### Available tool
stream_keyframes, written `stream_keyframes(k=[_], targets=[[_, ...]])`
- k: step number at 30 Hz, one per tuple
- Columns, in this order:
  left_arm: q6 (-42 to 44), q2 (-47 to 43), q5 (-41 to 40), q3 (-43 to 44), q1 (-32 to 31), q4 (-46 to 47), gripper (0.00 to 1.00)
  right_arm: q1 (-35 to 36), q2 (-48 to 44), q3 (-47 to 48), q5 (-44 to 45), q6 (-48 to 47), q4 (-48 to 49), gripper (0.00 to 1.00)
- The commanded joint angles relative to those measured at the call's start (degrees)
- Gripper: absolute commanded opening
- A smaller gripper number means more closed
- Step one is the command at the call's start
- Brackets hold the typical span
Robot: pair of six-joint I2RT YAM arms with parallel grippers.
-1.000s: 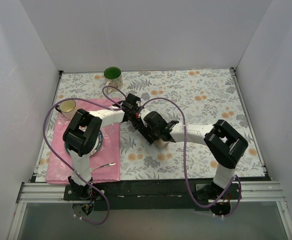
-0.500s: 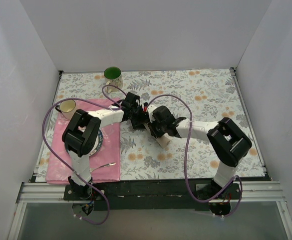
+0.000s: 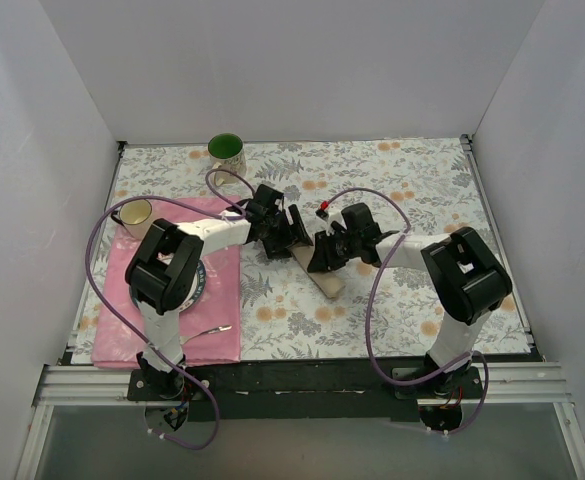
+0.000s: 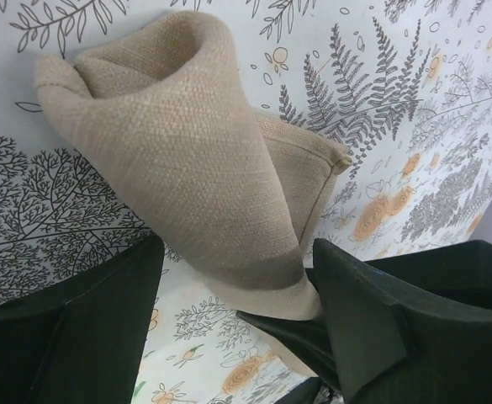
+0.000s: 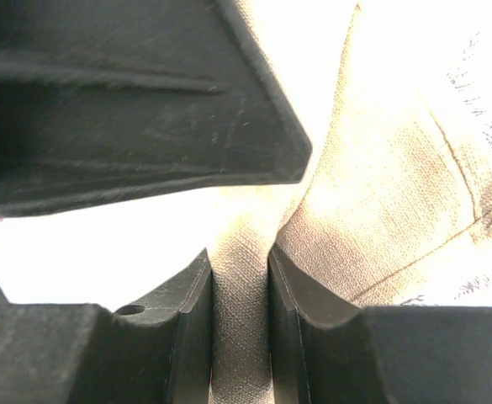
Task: Fold the napkin, place the utensils inside, and roll it up
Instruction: Roll the napkin with the utensil
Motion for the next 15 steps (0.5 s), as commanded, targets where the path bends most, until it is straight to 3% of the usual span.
stream_keyframes(k=[1,5,9,15], targets=[[1.0,1.5,-8.7,0.9,-1.8,-8.0,0.72,-1.8,3.0,-1.5,-9.4,4.9,4.9,0.34],[-0.6,3.8,-10.7,2.3,-2.8,-9.7,0.7,-2.6,5.3,-1.6,-13.2,7.1,7.6,0.35],[0.0,3.5,-13.7,1.5,-3.0,-9.5,0.58,-3.4,5.7,-1.9,-14.6,7.9,8.3,0.37],[1.8,1.3,-13.0,-0.8,-3.1,-6.8,0.42,-2.9,2.0,0.9,-5.2,0.3,-4.3,0.5]])
